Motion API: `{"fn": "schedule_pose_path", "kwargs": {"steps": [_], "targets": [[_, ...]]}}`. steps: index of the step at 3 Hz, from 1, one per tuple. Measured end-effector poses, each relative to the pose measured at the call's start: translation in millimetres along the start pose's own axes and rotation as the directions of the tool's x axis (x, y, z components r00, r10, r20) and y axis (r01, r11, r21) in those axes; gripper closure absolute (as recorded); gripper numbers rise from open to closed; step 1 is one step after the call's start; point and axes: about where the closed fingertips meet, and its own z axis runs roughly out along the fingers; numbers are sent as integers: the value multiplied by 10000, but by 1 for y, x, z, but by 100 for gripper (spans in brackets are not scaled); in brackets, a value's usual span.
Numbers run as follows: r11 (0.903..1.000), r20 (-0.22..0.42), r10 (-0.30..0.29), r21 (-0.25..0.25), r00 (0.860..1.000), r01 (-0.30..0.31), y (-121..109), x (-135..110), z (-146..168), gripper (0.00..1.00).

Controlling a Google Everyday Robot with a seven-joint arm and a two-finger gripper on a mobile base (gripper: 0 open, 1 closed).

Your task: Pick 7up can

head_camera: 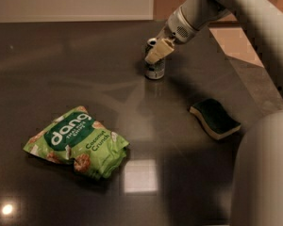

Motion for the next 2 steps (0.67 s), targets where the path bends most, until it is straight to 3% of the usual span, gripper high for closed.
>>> {"fn": "schedule_pose_path", "kwargs": {"steps": [1,2], "targets": [[9997,51,-1,-234,10000,2,5,-3,-4,85],[9801,844,-1395,-1302,9866,1497,59,-69,-84,100]]}}
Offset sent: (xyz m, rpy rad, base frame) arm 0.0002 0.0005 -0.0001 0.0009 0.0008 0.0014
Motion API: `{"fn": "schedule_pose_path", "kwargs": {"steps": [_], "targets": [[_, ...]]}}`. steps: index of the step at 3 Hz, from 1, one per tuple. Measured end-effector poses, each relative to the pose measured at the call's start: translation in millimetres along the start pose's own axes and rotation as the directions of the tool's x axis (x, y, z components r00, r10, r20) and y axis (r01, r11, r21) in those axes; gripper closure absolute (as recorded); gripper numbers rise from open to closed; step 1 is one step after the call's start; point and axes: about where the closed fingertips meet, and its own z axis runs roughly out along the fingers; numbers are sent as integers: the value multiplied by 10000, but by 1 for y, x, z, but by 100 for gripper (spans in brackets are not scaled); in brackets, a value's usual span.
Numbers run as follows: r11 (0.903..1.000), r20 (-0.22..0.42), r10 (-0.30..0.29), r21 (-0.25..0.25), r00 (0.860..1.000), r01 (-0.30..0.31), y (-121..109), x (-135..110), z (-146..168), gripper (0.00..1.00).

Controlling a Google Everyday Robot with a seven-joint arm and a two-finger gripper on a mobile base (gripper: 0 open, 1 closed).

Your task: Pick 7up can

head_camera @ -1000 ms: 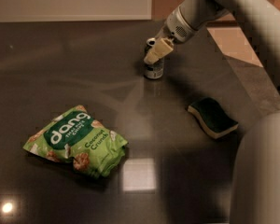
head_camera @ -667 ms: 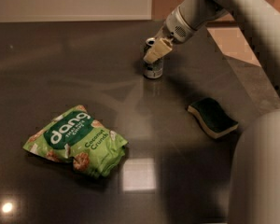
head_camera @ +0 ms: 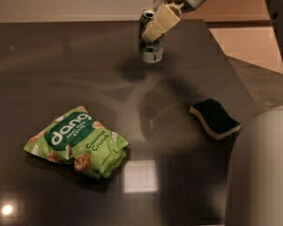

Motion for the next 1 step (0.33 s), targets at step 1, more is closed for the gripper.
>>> {"fn": "schedule_pose_path", "kwargs": {"steps": [1], "targets": [[9999,44,62,99,10000,-62,-6,1,7,100]]}}
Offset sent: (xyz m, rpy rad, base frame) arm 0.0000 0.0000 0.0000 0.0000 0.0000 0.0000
